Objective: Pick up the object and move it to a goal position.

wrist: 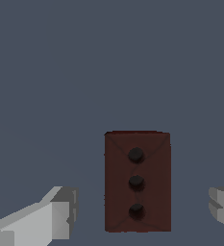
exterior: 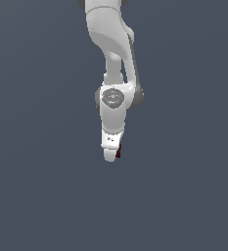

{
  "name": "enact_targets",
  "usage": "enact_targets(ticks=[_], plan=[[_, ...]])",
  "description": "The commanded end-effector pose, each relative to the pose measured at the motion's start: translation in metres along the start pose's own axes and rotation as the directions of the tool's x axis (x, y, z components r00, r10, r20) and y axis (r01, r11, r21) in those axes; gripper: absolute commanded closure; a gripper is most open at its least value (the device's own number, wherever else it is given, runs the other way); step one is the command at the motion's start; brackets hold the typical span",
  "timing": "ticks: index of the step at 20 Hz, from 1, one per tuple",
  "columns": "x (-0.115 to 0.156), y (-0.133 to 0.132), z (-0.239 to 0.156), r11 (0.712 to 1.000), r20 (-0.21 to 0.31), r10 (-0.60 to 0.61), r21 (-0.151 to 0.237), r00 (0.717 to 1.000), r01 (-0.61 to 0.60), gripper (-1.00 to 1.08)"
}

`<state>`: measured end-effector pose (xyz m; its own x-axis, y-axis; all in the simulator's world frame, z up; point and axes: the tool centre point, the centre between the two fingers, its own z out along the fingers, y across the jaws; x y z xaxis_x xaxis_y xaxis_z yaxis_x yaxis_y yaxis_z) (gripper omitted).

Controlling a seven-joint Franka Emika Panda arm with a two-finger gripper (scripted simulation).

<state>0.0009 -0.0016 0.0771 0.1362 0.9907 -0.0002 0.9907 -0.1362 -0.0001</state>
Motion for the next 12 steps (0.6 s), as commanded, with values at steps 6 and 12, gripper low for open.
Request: enact_targets(ticks=[6, 12], plan=[[0.000, -0.001, 0.018, 1.000, 0.000, -0.002, 0.000, 1.000, 0.002, -0.92], [0.000, -0.001, 0.046, 1.000, 0.000, -0.005, 0.000, 1.000, 0.005, -0.92]])
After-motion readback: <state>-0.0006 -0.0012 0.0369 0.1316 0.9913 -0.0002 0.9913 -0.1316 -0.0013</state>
